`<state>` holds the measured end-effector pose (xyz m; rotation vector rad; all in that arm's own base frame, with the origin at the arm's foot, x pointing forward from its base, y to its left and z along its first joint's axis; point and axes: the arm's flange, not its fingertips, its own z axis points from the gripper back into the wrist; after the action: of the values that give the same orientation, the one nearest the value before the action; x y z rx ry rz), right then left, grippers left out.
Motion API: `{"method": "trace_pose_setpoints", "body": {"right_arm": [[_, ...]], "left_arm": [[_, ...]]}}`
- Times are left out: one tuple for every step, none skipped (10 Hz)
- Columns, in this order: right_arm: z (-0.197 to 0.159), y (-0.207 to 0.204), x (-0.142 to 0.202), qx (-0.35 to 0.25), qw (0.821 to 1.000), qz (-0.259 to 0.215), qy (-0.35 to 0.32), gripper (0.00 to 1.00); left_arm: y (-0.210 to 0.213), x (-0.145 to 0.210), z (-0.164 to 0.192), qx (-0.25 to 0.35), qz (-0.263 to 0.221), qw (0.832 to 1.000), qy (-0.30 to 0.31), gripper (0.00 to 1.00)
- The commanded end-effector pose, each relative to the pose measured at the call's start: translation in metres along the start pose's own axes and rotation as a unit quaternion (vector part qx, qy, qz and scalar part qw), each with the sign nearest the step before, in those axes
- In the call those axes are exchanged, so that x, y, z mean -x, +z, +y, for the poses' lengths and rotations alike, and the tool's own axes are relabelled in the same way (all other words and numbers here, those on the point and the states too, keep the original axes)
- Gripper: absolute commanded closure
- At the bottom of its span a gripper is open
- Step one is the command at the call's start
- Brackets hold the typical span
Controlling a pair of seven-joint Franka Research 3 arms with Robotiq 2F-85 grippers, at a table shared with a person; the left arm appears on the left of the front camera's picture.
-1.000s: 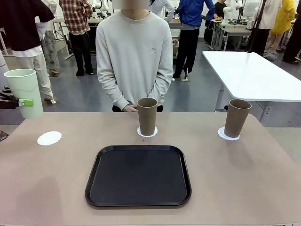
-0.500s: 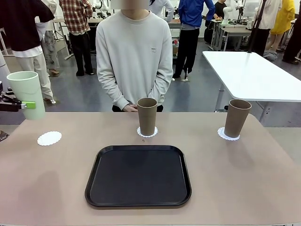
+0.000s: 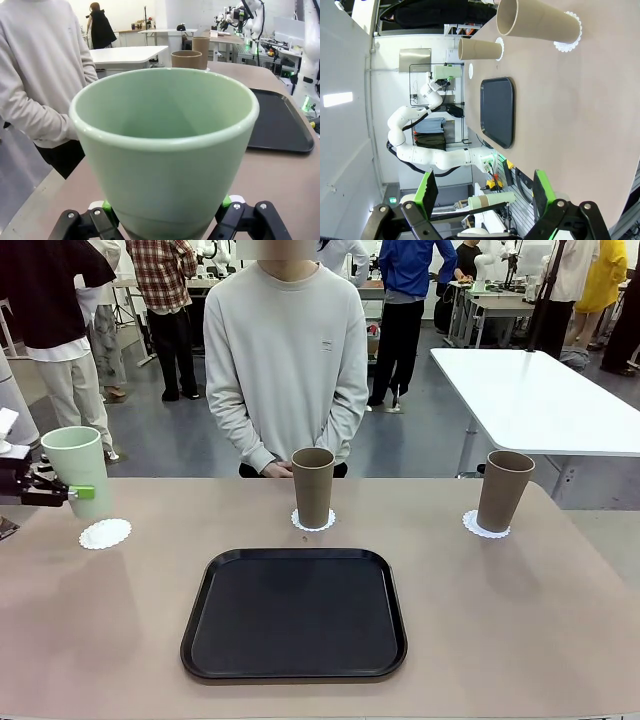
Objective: Place coasters on the table and set cups on them.
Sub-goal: Take one Reusable plastic cup from the Flat Tray and place it on a coaster set by the human.
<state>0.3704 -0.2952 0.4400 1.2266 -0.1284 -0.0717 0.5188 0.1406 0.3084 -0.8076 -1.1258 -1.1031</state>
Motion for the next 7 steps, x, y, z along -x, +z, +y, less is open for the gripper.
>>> {"method": "trace_pose_setpoints", "body": {"right_arm": [[0.001,-0.001,0.0,0.0,1.0,0.0,-0.001,0.0],[0.001,-0.001,0.0,0.0,1.0,0.0,-0.001,0.0],[0.001,-0.001,0.0,0.0,1.0,0.0,-0.001,0.0],[0.001,-0.001,0.0,0.0,1.0,0.0,-0.001,0.0],[0.001,-0.001,0.0,0.0,1.0,0.0,-0.001,0.0],[0.001,-0.001,0.0,0.0,1.0,0.0,-0.001,0.0],[0.001,-0.001,0.0,0.0,1.0,0.0,-0.001,0.0]], "left_arm": [[-0.008,0.012,0.006,-0.003,-0.027,1.0,-0.012,0.16],[-0.01,0.019,0.005,0.001,-0.029,1.0,-0.012,0.16],[-0.01,0.025,0.003,0.003,-0.028,0.999,-0.02,0.16],[-0.011,0.029,0.003,0.004,-0.037,0.999,-0.038,0.16],[-0.013,0.035,0.001,0.007,-0.038,0.998,-0.045,0.16],[-0.015,0.039,0.002,0.01,-0.034,0.998,-0.047,0.16],[-0.017,0.044,0.002,0.012,-0.032,0.998,-0.045,0.16]]}}
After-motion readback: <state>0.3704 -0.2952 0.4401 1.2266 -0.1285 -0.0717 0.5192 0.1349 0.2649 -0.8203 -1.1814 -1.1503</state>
